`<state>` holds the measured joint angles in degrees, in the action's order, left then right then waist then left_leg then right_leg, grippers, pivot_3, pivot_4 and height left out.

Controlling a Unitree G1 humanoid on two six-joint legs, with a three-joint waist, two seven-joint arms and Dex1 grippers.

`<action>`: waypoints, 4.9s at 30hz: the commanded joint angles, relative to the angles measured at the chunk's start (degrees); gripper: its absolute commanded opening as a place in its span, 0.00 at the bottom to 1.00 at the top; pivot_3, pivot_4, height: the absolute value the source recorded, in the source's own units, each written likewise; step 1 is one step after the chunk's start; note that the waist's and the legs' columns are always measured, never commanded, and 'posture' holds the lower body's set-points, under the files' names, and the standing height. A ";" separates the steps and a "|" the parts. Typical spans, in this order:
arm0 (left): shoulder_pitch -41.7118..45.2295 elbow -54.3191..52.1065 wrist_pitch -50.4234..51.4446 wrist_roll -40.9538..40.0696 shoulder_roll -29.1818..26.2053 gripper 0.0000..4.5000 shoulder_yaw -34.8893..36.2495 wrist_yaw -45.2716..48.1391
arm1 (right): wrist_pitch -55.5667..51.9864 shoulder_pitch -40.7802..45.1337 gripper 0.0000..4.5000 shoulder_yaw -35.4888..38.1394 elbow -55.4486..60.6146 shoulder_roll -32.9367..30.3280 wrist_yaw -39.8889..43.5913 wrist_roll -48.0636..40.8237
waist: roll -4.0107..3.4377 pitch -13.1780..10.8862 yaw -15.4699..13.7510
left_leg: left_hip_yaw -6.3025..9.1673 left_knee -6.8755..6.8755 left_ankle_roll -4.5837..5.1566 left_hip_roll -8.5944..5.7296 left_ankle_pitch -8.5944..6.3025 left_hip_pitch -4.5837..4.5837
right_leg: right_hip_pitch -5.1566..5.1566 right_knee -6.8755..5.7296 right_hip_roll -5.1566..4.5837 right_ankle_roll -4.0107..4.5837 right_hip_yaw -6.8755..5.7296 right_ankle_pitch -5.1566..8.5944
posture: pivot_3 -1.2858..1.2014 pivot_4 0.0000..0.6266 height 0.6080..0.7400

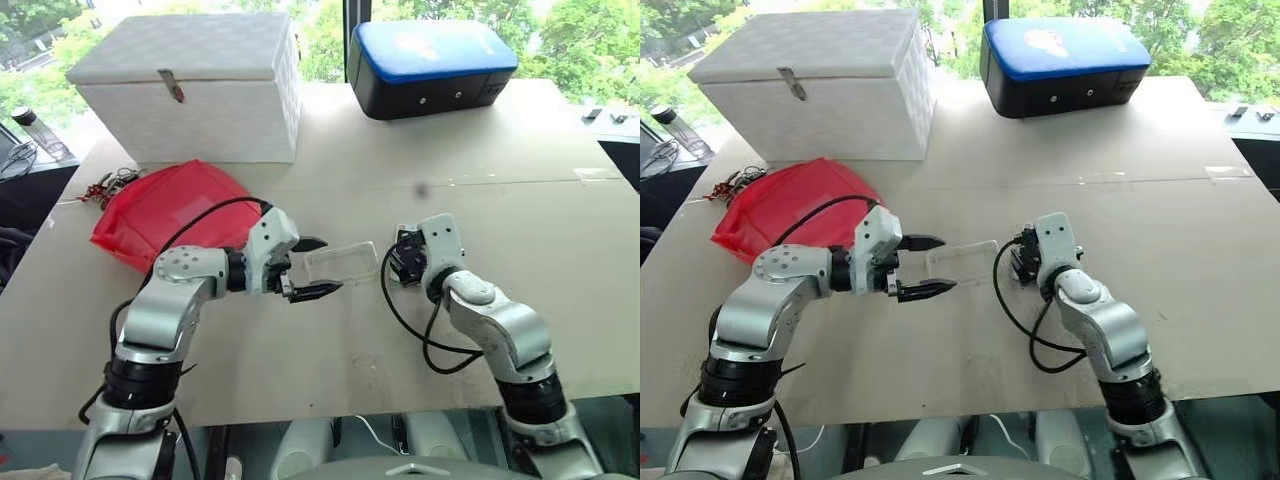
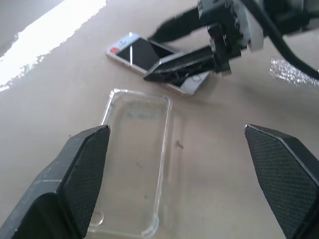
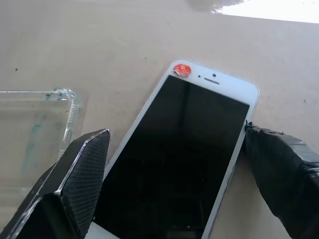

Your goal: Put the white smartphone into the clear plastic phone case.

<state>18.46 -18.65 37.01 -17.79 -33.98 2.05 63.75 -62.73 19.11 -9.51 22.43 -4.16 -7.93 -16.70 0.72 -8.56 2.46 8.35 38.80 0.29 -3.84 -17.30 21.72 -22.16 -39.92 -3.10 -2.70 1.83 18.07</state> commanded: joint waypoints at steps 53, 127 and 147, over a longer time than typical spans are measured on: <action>-42.10 -5.23 -30.34 -15.05 -0.06 1.00 21.53 -3.06 | 65.01 35.23 0.61 -27.36 -45.79 -18.75 80.37 25.09 | -0.49 0.19 -0.08 | 0.06 -0.82 0.02 0.05 -0.05 -0.09 | -0.02 0.98 0.01 0.03 0.11 -0.03 | 0.52 0.24 1.00; -29.99 3.03 -33.32 -7.51 -1.16 1.00 9.89 -8.78 | 40.89 19.27 0.02 -22.93 -25.08 -18.59 84.47 14.61 | -0.70 0.38 -0.08 | 0.06 -0.64 0.01 0.02 -0.05 0.22 | -0.38 0.73 0.00 0.04 0.14 -0.05 | 0.52 0.24 1.00; -25.58 5.56 -33.24 -6.83 -0.69 1.00 12.43 -14.66 | 44.00 28.52 0.02 -12.17 -43.88 -3.56 71.44 10.16 | -0.70 0.38 0.20 | -0.04 -0.52 -0.16 0.00 0.05 0.14 | -0.55 0.14 0.04 0.05 0.26 -0.05 | 0.52 0.24 1.00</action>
<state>-6.98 -12.47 4.67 -24.44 -34.59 13.31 49.48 -14.72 46.70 -25.40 -26.86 -8.51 61.51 -1.31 0.01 -8.18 2.66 8.31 38.27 0.13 -3.83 -17.25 21.86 -22.72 -39.78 -3.06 -2.65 2.11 18.02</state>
